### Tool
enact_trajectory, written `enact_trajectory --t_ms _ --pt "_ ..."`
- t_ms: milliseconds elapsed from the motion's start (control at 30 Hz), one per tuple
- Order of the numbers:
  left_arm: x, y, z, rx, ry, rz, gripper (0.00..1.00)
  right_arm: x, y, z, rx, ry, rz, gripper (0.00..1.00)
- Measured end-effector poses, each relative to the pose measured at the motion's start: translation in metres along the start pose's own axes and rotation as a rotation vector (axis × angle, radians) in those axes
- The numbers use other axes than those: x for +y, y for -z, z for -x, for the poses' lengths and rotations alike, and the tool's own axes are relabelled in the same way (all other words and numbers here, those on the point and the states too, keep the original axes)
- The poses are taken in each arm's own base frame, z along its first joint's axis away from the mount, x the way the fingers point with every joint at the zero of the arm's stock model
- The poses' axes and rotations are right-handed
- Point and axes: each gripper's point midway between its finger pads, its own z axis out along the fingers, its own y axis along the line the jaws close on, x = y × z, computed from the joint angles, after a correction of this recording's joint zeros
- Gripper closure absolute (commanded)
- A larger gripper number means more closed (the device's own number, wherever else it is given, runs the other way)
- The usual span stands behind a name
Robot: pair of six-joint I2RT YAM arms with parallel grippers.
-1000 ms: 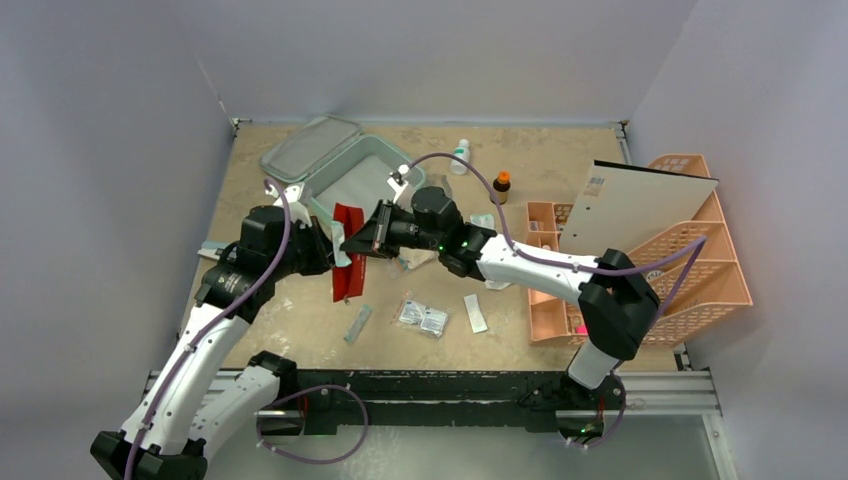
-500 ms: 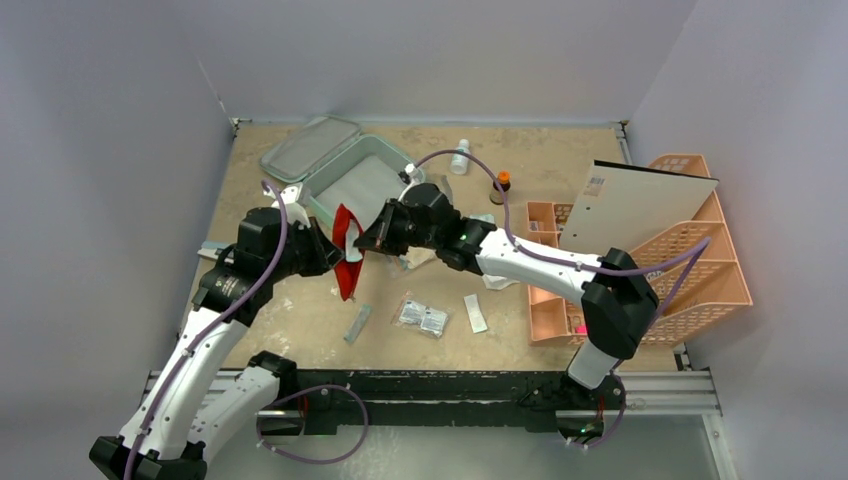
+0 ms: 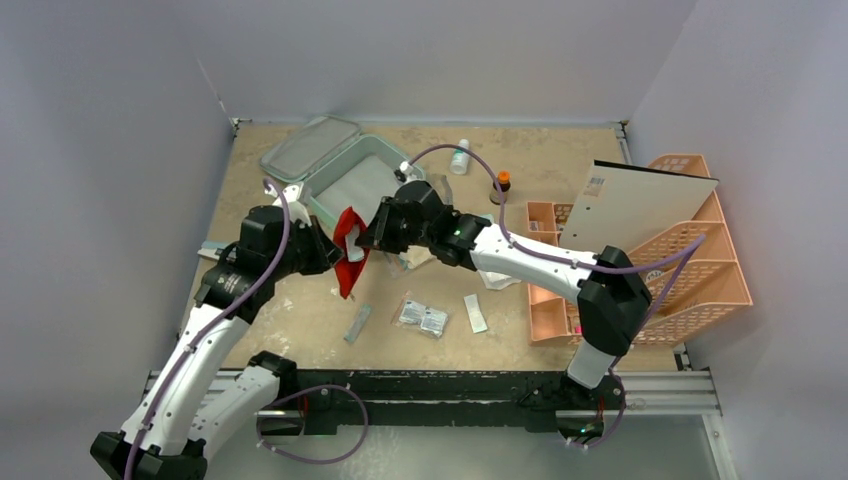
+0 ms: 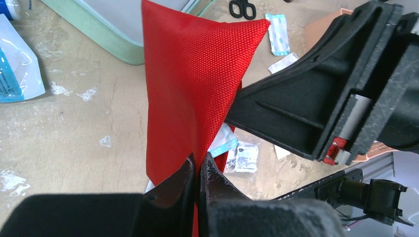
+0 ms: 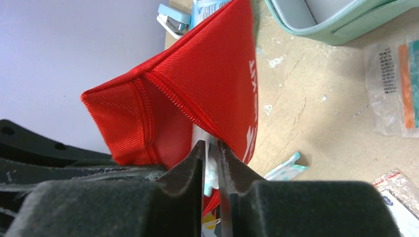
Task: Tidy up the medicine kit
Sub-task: Place the medical item at the medicine pouch, then pick up the medical item at the center of the board.
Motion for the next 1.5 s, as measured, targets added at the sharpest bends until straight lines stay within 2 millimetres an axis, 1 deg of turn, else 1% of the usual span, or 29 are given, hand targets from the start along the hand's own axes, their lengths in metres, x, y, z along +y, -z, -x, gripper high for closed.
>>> enact_trajectory --t_ms 100,200,400,467,533,600,700,800,867,1000,1200,1333,1500 --pt "0.004 -0.004 0.0 0.006 0.002 0.022 1.0 0.002 0.001 -0.003 0.017 0.014 0.015 0.73" --pt "0.009 -0.007 0.0 0.007 0.001 0.05 1.0 0.009 0.005 -0.004 0.029 0.031 0.046 0.7" --pt "0.023 -0.008 0.002 0.008 -0.003 0.13 1.0 0.025 0.028 -0.006 0.045 0.07 0.114 0.7" --pt "0.028 -0.006 0.006 -0.001 -0.012 0.169 1.0 0.027 0.034 -0.006 0.044 0.077 0.124 0.73" --pt "0.034 -0.001 0.013 -0.019 -0.028 0.211 1.0 0.025 0.038 -0.007 0.047 0.074 0.117 0.72" --pt "0.04 0.005 0.02 -0.042 -0.051 0.255 1.0 0.02 0.04 -0.011 0.058 0.062 0.099 0.68" --pt "0.047 0.018 0.031 -0.093 -0.081 0.309 1.0 0.005 0.038 -0.02 0.075 0.016 0.029 0.62" --pt "0.053 0.034 0.04 -0.146 -0.114 0.348 1.0 -0.011 0.034 -0.035 0.103 -0.025 -0.059 0.61" --pt "0.055 0.044 0.044 -0.182 -0.134 0.363 1.0 -0.021 0.026 -0.05 0.137 -0.053 -0.133 0.62" --pt "0.058 0.055 0.048 -0.219 -0.154 0.376 1.0 -0.04 0.012 -0.075 0.187 -0.103 -0.275 0.6" --pt "0.056 0.067 0.05 -0.263 -0.165 0.364 1.0 -0.071 -0.007 -0.104 0.247 -0.184 -0.477 0.58" --pt "0.059 0.067 0.045 -0.261 -0.176 0.365 1.0 -0.086 -0.021 -0.114 0.274 -0.219 -0.567 0.57" --pt "0.063 0.065 0.04 -0.247 -0.184 0.371 1.0 -0.101 -0.034 -0.124 0.3 -0.236 -0.633 0.56"
